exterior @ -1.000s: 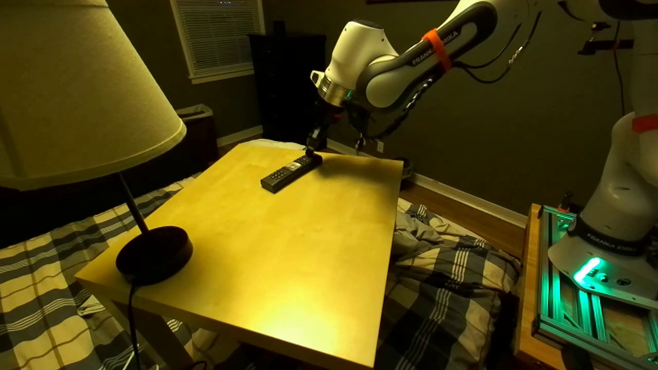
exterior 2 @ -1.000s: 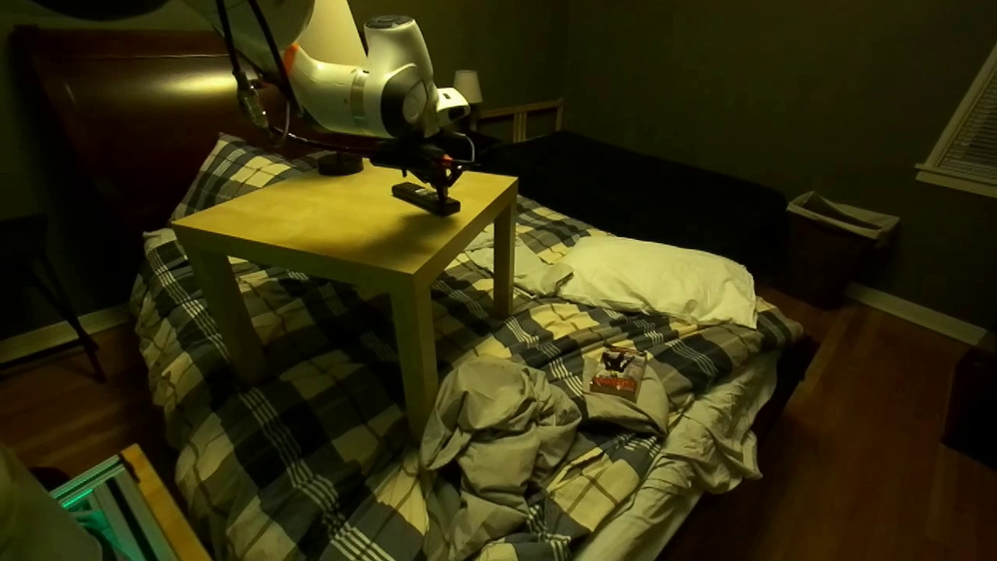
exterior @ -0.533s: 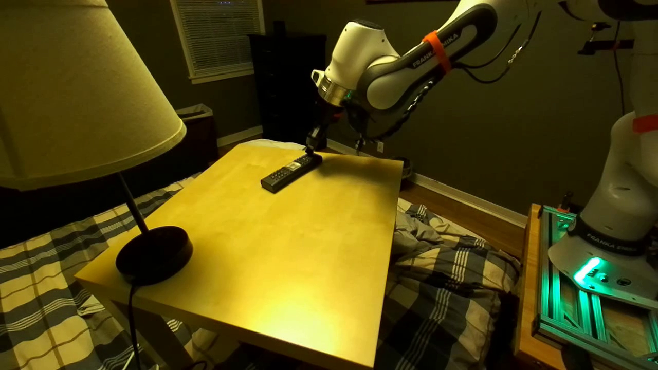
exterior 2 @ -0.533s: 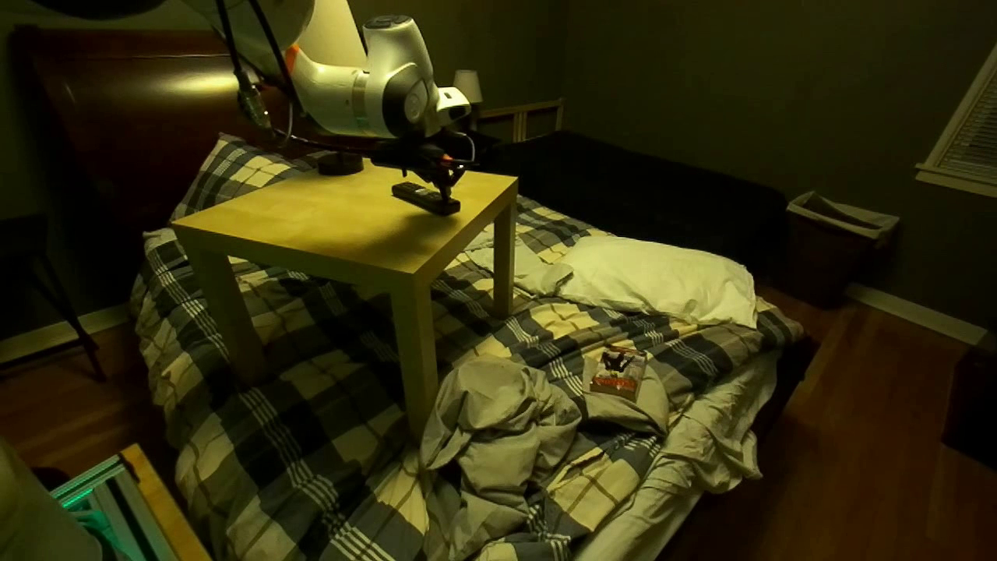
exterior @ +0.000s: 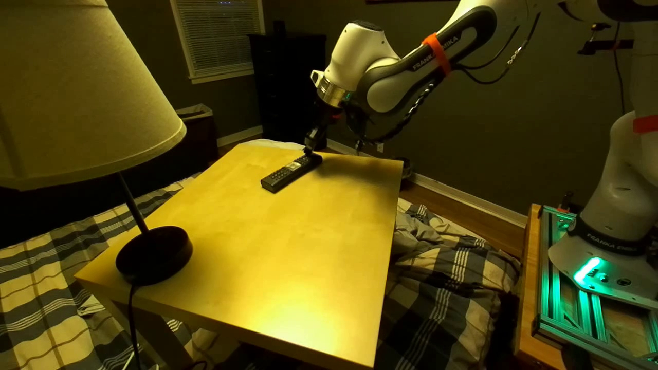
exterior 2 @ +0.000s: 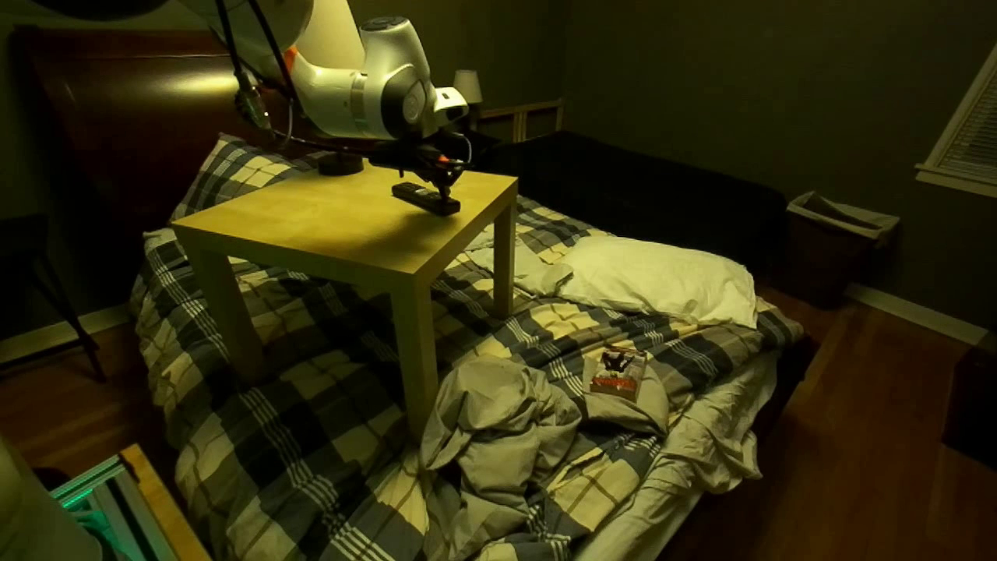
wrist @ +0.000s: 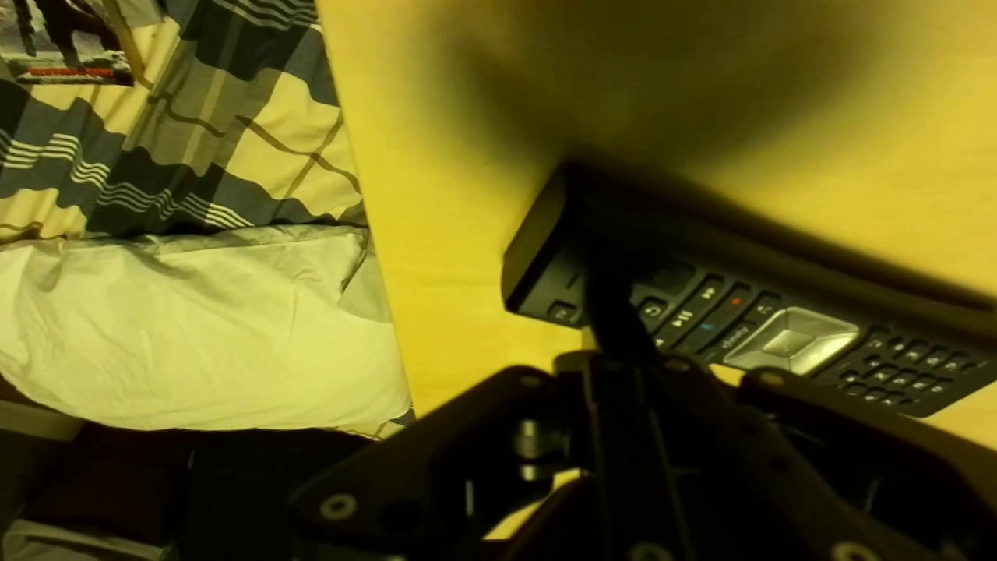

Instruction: Press a button on the remote controller

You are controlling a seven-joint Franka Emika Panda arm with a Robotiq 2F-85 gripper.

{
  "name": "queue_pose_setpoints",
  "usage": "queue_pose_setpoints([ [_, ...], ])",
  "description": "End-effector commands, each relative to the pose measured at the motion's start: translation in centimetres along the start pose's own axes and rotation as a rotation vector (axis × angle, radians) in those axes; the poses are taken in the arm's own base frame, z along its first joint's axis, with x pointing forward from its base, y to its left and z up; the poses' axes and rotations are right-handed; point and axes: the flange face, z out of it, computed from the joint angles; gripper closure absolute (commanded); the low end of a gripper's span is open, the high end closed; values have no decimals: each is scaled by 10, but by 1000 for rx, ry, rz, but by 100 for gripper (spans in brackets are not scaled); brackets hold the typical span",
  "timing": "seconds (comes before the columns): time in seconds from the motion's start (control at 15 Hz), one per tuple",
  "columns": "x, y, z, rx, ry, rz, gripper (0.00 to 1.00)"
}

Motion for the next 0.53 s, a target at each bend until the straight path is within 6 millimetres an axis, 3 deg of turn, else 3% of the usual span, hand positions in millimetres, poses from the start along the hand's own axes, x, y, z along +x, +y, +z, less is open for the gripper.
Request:
queue_pose_setpoints([
  [0.0, 1, -4, 6, -24, 21, 6, 100],
  [0.47, -4, -7, 11, -41, 1, 3, 100],
])
